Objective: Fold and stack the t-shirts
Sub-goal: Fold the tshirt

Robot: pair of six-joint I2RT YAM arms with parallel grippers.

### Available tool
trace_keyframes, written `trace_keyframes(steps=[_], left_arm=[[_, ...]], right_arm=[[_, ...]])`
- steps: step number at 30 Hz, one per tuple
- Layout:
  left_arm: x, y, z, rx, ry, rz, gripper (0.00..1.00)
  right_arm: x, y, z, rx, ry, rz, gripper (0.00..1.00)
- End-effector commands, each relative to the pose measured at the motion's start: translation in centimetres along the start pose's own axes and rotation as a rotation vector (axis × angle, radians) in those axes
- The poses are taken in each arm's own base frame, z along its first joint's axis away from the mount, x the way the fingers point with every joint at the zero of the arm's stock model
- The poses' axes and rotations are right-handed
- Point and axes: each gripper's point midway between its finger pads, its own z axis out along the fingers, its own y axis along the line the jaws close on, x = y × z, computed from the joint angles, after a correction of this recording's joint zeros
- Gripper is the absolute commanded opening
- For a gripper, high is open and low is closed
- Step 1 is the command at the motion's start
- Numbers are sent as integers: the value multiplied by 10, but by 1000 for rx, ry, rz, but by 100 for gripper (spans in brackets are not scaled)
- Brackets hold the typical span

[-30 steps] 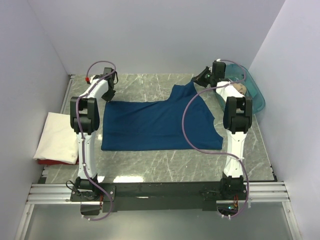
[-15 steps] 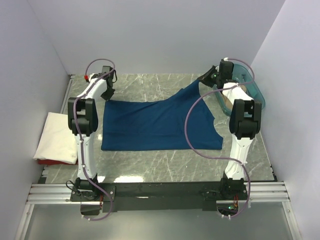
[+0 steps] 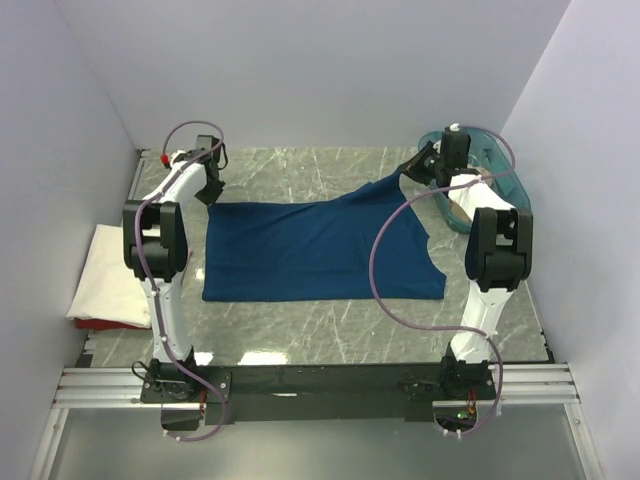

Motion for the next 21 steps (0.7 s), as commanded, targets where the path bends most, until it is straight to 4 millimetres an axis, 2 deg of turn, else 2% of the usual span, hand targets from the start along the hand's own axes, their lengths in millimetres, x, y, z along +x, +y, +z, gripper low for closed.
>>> trace_keyframes(steps=[1, 3, 6, 16, 21], left_arm=[[-22, -9, -31, 84, -42, -33, 1], [-19, -4, -32, 80, -37, -30, 1], [-17, 1, -37, 89, -35, -34, 1], [-7, 26, -51, 98, -26, -46, 0], [-6, 31, -59, 120, -29, -58, 1]], right_arm=[[-24, 22, -31, -15, -97, -65, 0], [-25, 21, -40, -2, -114, -70, 0], [-14, 9, -46, 37, -102, -71, 0], [9, -3, -70, 71, -92, -64, 0], [18, -11, -87, 106, -103, -61, 0]])
